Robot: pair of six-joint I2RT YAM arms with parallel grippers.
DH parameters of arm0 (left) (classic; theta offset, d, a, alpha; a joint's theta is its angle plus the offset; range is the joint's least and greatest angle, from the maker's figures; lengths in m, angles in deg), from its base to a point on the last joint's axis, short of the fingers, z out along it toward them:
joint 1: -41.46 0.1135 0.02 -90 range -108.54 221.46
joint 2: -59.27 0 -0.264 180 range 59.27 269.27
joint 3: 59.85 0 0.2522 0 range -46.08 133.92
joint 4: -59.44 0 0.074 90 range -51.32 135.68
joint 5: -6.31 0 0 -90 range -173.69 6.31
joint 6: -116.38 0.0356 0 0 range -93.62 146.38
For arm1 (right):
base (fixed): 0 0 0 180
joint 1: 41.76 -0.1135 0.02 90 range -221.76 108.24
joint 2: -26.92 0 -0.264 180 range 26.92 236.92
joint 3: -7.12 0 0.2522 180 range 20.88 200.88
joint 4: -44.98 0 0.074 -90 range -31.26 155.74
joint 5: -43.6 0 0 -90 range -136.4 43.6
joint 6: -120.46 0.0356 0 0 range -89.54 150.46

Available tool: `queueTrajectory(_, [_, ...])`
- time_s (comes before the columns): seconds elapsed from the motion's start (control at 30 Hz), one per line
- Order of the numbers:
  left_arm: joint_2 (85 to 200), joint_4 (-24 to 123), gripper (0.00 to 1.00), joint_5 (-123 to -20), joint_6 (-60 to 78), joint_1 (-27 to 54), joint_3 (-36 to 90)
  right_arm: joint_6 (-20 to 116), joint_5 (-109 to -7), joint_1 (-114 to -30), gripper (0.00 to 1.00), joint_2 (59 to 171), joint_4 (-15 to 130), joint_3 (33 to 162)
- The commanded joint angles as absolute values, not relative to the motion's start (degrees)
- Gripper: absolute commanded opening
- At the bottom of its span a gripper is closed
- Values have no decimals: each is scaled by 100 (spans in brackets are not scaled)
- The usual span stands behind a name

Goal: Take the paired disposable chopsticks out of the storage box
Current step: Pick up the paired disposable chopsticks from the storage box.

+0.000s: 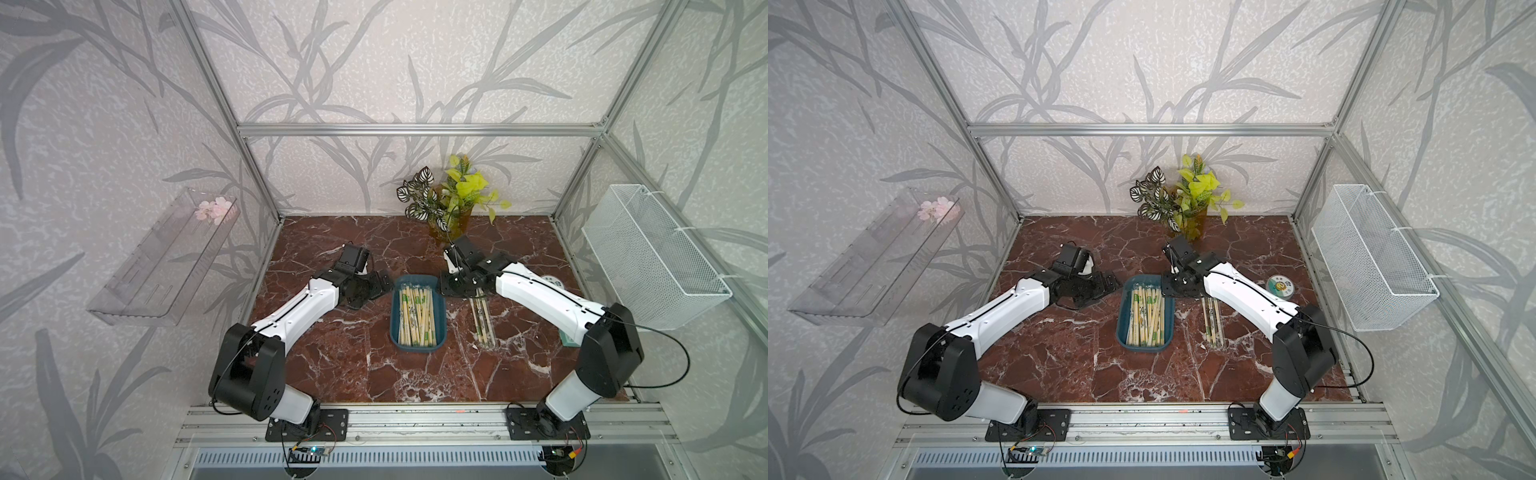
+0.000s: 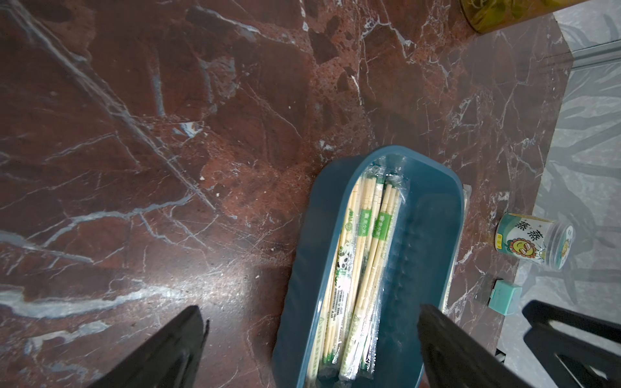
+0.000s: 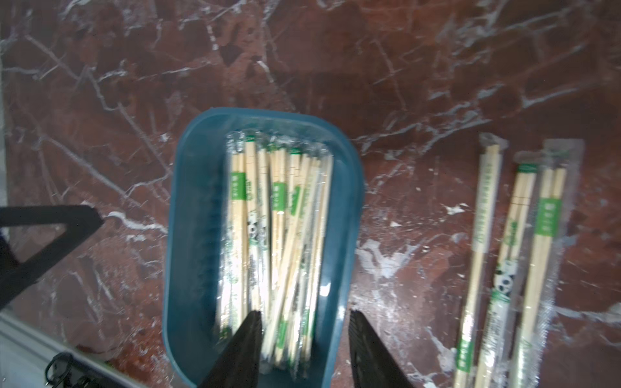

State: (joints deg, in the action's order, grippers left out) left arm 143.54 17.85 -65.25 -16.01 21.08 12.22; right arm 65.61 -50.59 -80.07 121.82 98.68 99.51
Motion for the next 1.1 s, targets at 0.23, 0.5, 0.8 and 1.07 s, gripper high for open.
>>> queueTrajectory(0.23, [14022,1727,100,-6514,-1425,2352,997,6958,-5056,-8640,38,13109,9871,10244])
queueTrajectory(0.5, [13958,1764,100,-6418,-1387,2465,871,7042,-5096,-8693,34,13492,9782,10060])
queueTrajectory(0.8, [14003,1800,100,-6320,-1352,2546,823,7167,-5212,-8694,33,13894,9616,10072])
queueTrajectory(1.07, [14042,1813,100,-6256,-1326,2607,823,7211,-5203,-8694,33,14171,9679,10170])
